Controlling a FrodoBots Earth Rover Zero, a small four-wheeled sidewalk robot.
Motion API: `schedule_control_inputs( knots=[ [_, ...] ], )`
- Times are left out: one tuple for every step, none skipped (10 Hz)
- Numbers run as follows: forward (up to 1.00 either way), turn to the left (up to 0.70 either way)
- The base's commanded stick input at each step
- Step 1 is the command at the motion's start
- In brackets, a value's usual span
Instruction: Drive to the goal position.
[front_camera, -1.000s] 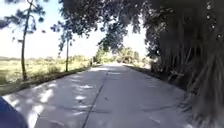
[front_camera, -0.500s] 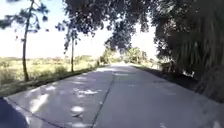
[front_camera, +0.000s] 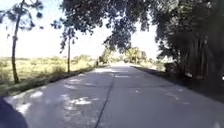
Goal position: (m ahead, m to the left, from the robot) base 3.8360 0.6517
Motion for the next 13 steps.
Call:
schedule_control_inputs(
  knots=[
    [0.7, 0.0],
    [0.7, 0.0],
    [0.7, 0.0],
    [0.7, 0.0],
    [0.7, 0.0],
    [0.7, 0.0],
    [0.7, 0.0],
    [0.7, 0.0],
    [0.7, 0.0],
    [0.7, 0.0],
    [0.7, 0.0],
    [0.7, 0.0],
    [0.7, 0.0]
  ],
)
